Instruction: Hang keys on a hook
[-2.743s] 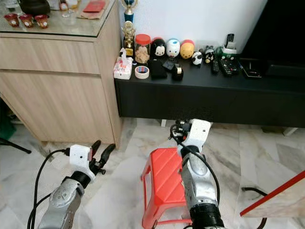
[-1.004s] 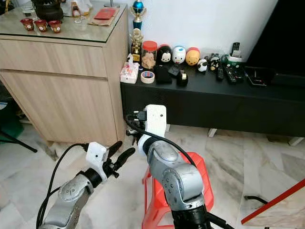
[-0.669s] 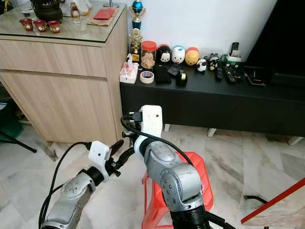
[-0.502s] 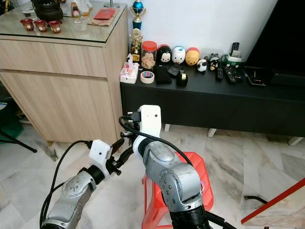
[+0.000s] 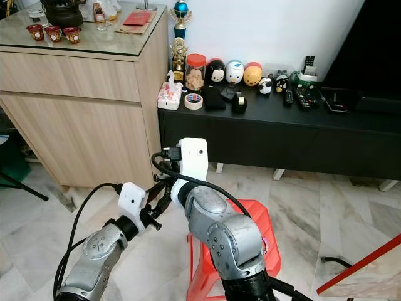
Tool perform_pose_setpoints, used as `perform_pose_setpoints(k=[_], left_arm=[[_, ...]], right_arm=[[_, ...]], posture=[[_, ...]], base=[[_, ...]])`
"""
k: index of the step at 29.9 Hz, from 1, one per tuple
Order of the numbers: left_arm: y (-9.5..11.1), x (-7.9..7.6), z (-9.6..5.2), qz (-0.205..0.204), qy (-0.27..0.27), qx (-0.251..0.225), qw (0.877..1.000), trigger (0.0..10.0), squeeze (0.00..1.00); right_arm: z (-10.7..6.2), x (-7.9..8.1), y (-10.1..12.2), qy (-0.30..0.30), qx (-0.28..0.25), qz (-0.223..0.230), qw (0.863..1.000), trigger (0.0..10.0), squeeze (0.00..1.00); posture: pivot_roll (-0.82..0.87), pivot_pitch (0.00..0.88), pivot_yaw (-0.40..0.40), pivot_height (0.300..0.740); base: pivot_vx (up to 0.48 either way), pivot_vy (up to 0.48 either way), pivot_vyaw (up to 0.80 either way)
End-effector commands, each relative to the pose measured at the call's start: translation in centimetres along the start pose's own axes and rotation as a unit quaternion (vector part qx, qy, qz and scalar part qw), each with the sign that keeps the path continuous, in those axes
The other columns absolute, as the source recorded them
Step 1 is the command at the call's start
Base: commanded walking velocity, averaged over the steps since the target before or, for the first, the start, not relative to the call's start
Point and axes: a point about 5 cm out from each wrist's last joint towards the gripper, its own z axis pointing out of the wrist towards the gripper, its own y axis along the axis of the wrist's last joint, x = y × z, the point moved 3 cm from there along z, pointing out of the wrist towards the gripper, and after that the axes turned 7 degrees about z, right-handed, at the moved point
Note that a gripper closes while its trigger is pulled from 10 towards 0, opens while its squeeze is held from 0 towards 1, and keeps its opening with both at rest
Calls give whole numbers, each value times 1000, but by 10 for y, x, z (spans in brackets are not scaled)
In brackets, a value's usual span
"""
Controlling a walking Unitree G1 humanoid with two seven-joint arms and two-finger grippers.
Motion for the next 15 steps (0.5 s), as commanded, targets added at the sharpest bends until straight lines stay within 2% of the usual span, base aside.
perform_pose_setpoints(k=[1,15], left_arm=[[-1,-4,4,10,-8,4,1000,0,0],[-1,-4,4,7,-7,3,1000,0,0]], right_arm=[[-2,30,-6,43,1,45,998,10000,0],[-2,29,-6,40,0,49,998,10000,0]], posture=[[86,15,-120,740],[87,16,-119,740]], base=[[0,0,0],[0,0,0]])
